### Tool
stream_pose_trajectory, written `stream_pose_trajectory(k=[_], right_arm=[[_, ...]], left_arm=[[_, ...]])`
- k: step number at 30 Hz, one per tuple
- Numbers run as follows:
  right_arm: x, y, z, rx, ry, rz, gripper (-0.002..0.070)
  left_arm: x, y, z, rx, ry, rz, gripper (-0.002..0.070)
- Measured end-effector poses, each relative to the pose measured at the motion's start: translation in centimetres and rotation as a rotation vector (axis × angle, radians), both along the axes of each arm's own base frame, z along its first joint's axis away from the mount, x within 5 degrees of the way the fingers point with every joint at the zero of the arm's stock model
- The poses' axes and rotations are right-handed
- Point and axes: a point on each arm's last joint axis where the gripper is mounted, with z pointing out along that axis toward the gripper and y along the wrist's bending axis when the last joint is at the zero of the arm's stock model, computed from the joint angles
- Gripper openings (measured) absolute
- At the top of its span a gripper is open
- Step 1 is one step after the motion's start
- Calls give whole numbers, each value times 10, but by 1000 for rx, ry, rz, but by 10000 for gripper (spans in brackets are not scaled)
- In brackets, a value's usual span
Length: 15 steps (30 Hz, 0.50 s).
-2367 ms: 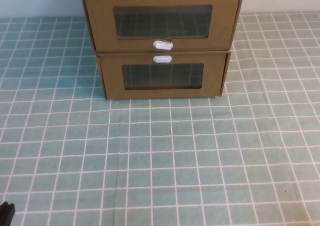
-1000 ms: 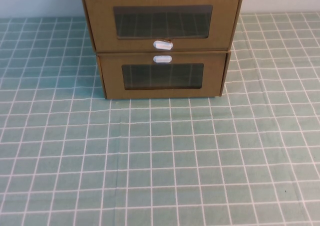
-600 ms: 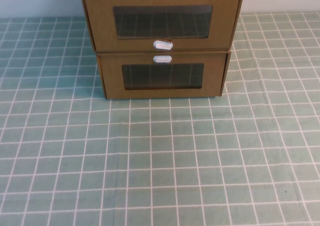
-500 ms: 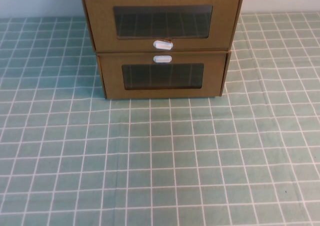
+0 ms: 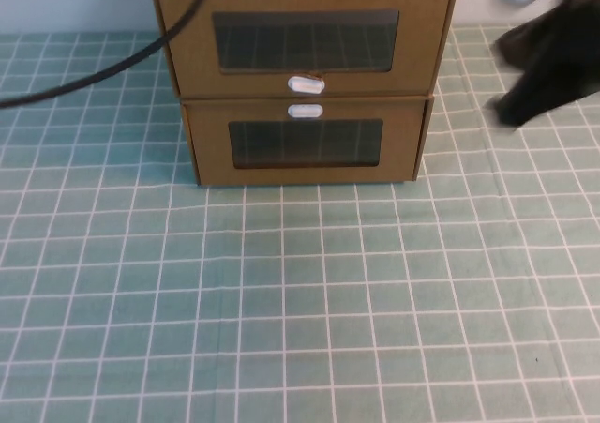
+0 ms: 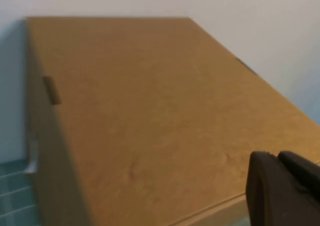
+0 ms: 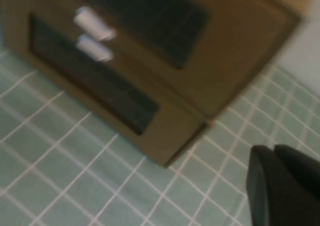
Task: Open the shoe box
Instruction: 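Pull the top drawer of the cardboard box fully open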
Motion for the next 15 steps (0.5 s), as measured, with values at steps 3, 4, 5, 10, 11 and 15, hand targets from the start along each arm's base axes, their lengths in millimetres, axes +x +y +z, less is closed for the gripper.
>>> stream_pose_trajectory(k=[3,4,5,10,11,15], right_arm=[[3,39,-26,-168,11,161,-13],[3,50,-33,-230,0,205,-13],[3,60,-40,-294,-14,239,-13],[15,95,-64,-488,-170,216,-13],[18,102,-68,-514,-218,197,-13],[23,135,-85,-584,-393,185,-13]], left_arm=[[32,-19,-9,-3,53,-113,-5],[40,-23,-8,-5,55,-134,-5],[51,-27,-12,-4,67,-156,-5],[93,-42,-37,14,124,-212,-5],[99,-44,-43,16,137,-218,-5],[117,-49,-66,29,198,-242,-5]])
